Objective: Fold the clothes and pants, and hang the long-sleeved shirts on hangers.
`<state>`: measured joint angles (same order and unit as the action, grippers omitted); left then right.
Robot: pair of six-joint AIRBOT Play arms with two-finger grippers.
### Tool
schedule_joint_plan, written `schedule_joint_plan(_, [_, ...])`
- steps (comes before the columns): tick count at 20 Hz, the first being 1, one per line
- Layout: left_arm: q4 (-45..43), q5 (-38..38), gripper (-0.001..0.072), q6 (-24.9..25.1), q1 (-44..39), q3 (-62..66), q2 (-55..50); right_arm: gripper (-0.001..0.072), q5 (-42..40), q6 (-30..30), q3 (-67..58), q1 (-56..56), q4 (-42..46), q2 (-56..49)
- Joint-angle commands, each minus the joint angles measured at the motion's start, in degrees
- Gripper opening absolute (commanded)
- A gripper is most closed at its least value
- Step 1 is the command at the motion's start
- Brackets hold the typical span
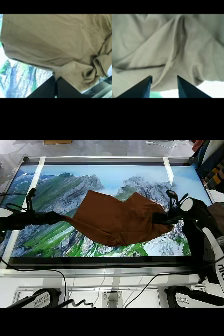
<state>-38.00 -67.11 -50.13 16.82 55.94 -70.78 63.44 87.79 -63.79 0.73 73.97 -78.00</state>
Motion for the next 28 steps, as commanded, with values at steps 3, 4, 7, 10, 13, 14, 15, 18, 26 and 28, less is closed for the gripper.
schedule_joint_plan(3, [-0.09,0.09,0.0009,0.02,0.04,0.17,0.24,0.0358,-0.5,5.6,0.33,2.56,-0.5,-7.93])
schedule_joint_plan(4, [-0.09,0.11,0.0009,0.02,0.04,0.17,0.24,0.0347,-1.31,6.32,0.33,2.56,-0.39,-9.4])
schedule_joint_plan(7, [-0.09,0.11,0.0009,0.02,0.04,0.17,0.24,0.0134,-5.77,6.29,0.33,2.58,-0.26,-11.23])
schedule_joint_plan(10, [-0.07,0.11,0.0009,0.02,0.04,0.17,0.26,0.0011,-7.04,5.68,-2.4,2.58,0.0,-11.15])
schedule_joint_plan(13, [0.87,0.07,0.0009,0.02,0.13,1.09,1.16,0.0011,-1.86,1.22,-8.5,2.58,0.02,-9.29])
schedule_joint_plan(14, [0.81,0.07,0.0009,0.02,0.2,2.75,1.95,0.0011,-0.35,-1.77,-10.71,2.58,0.04,-7.91])
schedule_joint_plan(15, [0.79,0.09,0.0009,0.02,0.42,4.96,2.86,0.0011,0.13,-3.67,-13.03,2.58,0.24,-5.84])
schedule_joint_plan(18, [0.85,0.92,0.0009,-0.02,1.95,14.4,6.67,0.001,-3.98,-4.87,-19.32,2.58,0.42,2.84])
schedule_joint_plan(26, [1.64,33.0,0.0009,-0.2,4.0,24.13,27.36,0.0011,-21.11,-4.98,-30.14,2.51,1.42,28.48])
schedule_joint_plan(28, [1.6,38.88,0.0009,-0.15,4.0,24.13,32.7,0.0011,-21.86,-4.98,-30.97,2.51,1.38,33.4])
